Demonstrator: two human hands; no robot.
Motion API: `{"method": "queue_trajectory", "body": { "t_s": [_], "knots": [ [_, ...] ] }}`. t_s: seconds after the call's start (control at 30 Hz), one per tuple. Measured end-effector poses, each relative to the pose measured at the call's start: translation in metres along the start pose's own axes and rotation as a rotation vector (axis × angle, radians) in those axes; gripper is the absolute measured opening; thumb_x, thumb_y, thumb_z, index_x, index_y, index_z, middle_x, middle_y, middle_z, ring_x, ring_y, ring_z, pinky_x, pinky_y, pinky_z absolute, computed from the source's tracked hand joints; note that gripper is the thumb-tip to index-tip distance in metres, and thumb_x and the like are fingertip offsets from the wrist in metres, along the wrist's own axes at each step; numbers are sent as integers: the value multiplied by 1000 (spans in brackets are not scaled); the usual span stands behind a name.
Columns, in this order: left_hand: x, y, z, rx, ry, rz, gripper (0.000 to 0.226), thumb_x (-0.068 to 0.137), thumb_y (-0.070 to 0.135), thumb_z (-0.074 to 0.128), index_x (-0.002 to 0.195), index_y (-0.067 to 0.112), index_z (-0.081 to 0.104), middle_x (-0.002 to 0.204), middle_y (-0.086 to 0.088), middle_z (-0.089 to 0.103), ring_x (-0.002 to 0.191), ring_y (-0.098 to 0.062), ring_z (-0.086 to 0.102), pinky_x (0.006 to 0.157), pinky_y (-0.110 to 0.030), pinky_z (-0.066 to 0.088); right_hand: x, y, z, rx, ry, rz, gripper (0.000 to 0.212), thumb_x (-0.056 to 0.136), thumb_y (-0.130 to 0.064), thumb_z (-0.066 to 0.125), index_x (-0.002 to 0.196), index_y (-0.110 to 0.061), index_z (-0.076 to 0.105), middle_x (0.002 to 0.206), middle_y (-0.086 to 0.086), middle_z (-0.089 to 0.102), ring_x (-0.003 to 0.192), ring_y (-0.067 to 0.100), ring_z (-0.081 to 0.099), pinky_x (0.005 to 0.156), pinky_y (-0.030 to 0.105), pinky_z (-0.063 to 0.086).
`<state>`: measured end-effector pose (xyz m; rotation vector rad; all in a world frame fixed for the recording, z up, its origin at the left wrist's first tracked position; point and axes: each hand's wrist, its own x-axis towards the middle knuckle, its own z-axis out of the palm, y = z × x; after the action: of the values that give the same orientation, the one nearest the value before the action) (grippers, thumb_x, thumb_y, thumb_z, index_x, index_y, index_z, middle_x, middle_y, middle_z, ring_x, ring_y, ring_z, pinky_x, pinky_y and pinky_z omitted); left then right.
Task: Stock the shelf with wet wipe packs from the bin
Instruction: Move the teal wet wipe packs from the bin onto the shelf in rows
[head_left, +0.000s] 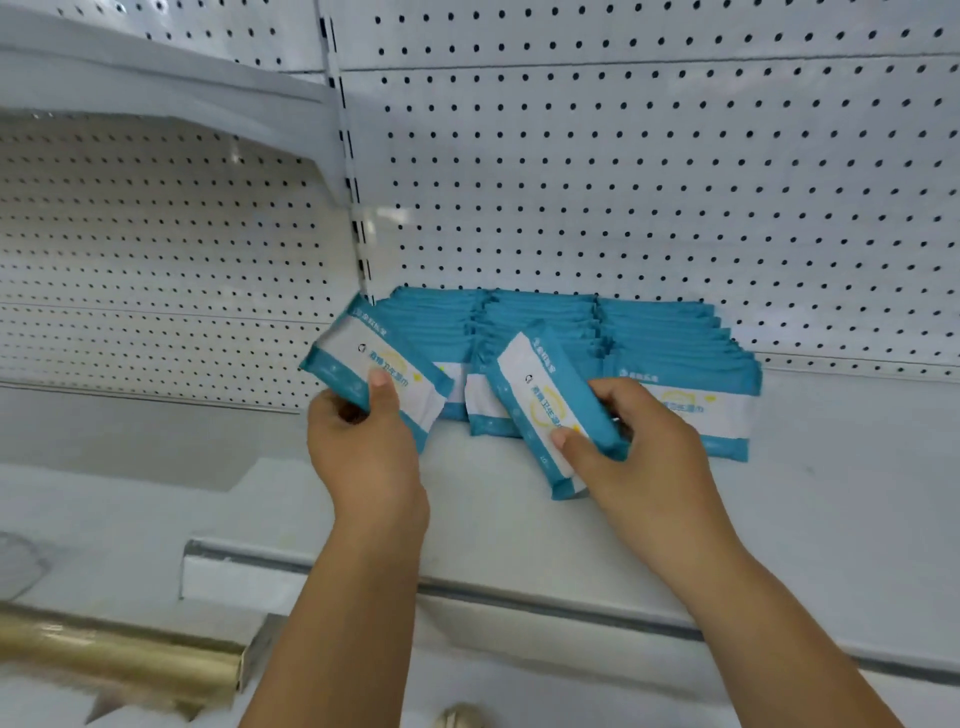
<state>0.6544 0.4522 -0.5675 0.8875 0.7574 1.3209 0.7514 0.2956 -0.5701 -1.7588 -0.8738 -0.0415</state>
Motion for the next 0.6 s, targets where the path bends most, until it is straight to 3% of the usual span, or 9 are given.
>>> {"method": "queue_trajectory", "body": {
  "t_s": [0.1, 0.23, 0.27, 0.37, 0.4, 0.5, 0.6],
  "knots": [
    [14, 3, -8, -12, -12, 4, 32, 93, 8, 68, 119, 19, 53, 107, 6, 68, 93, -3, 69, 82, -27, 60, 3, -2, 8, 14, 28, 4, 34, 87, -17, 76, 109, -35, 58, 99, -27, 62, 89, -22, 56, 64, 4, 45],
    [31, 2, -15, 41, -142, -2, 80, 83, -7, 74, 140, 28, 31, 115, 1, 61, 97, -11, 69, 76, -34, 62, 7, -2, 14, 12, 23, 21, 32, 88, -21, 76, 110, -36, 60, 100, -25, 64, 86, -11, 61, 59, 13, 50],
    [35, 1, -17, 134, -158, 32, 80, 80, -6, 77, 138, 27, 34, 112, 0, 63, 93, -10, 70, 76, -32, 61, 8, -1, 15, 8, 20, 18, 31, 87, -21, 77, 109, -36, 62, 100, -25, 65, 86, -10, 61, 61, 12, 49],
    [48, -1, -22, 567, -166, 207, 45, 74, 10, 86, 107, 14, 56, 95, 1, 66, 81, -7, 65, 65, -10, 50, 9, 2, 15, -1, 27, 16, 30, 86, -21, 78, 109, -35, 66, 99, -24, 66, 87, -10, 59, 64, 8, 44],
    [53, -2, -24, 676, -168, 245, 41, 74, 18, 88, 101, 13, 58, 94, 0, 64, 83, -13, 64, 62, -11, 46, 9, 2, 14, -8, 33, 14, 30, 86, -20, 79, 109, -34, 66, 98, -24, 66, 87, -11, 58, 65, 7, 43],
    [65, -3, -29, 1003, -135, 302, 51, 69, 46, 87, 97, 13, 58, 103, -5, 53, 98, -22, 52, 73, -29, 41, 10, 2, 11, -18, 39, 9, 29, 86, -18, 79, 107, -35, 67, 95, -27, 64, 84, -16, 55, 66, 4, 41],
    [72, 1, -31, 998, -154, 242, 59, 67, 46, 88, 102, 13, 55, 106, -4, 59, 93, -21, 56, 71, -29, 39, 12, -1, 9, -19, 27, -8, 30, 85, -17, 79, 106, -36, 68, 94, -29, 63, 76, -17, 54, 66, 3, 40]
  ]
}}
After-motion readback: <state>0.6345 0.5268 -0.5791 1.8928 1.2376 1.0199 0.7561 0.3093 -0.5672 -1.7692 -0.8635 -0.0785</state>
